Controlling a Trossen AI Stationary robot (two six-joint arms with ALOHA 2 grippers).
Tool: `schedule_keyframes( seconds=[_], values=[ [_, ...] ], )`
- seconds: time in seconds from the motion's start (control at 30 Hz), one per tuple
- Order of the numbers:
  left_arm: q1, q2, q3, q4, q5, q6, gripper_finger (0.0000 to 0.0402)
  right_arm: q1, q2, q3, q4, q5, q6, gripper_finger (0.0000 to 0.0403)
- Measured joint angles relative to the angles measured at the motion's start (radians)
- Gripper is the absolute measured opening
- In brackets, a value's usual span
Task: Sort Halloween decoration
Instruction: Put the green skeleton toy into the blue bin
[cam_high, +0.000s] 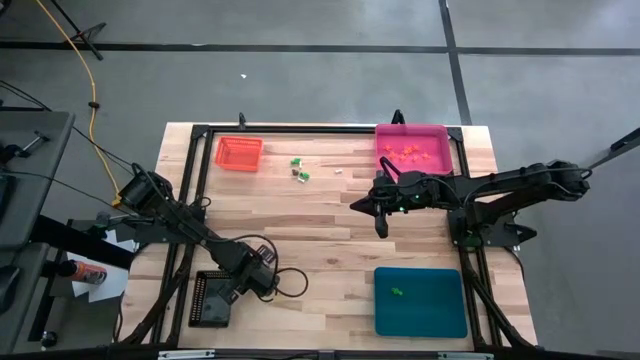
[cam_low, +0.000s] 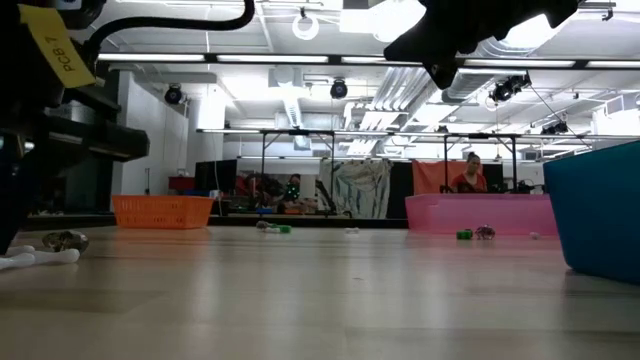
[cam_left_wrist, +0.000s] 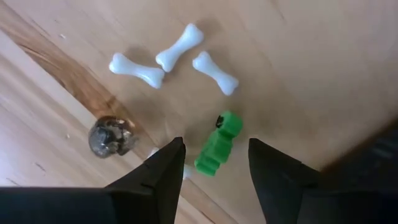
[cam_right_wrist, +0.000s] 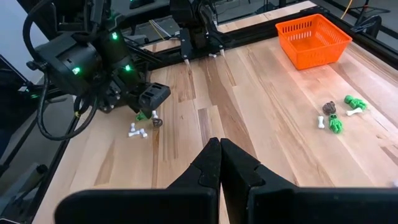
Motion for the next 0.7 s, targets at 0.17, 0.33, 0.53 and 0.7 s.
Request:
schedule_keyframes(
  seconds=[0.17,0.33,0.53,0.7],
  values=[
    [0.002,0.000,0.000,0.003,-0.040,0.006,0.0108,0.000,0.000,0.000,0.000,0.000,-0.001,0.0000],
    [0.012,-0.001,0.000,0.005,-0.053,-0.043,0.0016,0.000,0.000,0.000,0.000,0.000,0.002,0.0000],
    [0.021,-0.005,0.000,0.003,-0.050,-0.079,0.0015,0.000,0.000,0.000,-0.001,0.000,0.009,0.0000],
    [0.052,-0.105,0.000,-0.027,0.063,-0.158,0.0005,0.000,0.000,0.000,-0.001,0.000,0.009,0.0000]
  ],
)
